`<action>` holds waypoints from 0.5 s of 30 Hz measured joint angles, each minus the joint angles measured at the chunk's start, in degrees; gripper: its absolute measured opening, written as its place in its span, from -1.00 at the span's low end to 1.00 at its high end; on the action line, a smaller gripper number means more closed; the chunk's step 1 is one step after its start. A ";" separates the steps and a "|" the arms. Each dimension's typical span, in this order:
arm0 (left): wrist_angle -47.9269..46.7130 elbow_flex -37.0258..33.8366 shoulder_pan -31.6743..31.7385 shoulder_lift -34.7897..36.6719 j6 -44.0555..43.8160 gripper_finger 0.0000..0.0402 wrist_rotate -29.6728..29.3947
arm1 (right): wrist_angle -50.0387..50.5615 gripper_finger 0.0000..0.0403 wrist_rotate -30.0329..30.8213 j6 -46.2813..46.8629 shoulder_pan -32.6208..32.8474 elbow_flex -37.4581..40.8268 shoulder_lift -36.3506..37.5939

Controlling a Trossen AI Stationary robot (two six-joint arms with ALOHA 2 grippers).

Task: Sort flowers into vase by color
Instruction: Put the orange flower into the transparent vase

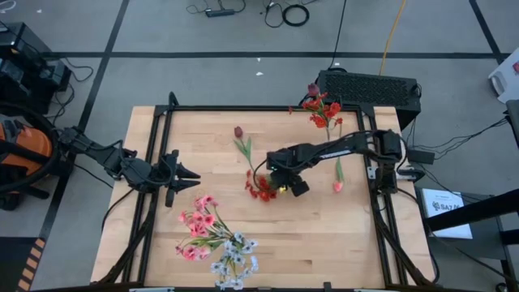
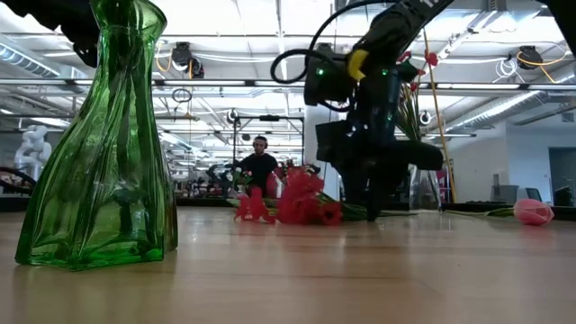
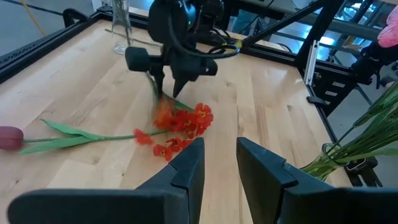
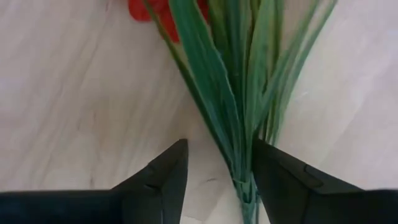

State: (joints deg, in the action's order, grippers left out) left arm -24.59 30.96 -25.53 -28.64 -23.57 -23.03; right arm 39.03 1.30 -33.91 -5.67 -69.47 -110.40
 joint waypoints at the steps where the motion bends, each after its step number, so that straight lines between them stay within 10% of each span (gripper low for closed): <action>1: 0.11 0.00 -0.01 0.01 0.00 -0.50 0.00 | -0.43 -0.17 -0.11 0.03 0.00 -0.10 -0.67; 15: 0.03 0.00 0.01 -0.12 0.13 -0.50 0.00 | -2.12 -0.95 -0.25 5.48 0.10 -0.09 -2.16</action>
State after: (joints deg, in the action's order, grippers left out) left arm -24.56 30.96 -25.52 -28.75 -23.44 -23.03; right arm 36.91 1.05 -28.43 -5.58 -69.56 -112.56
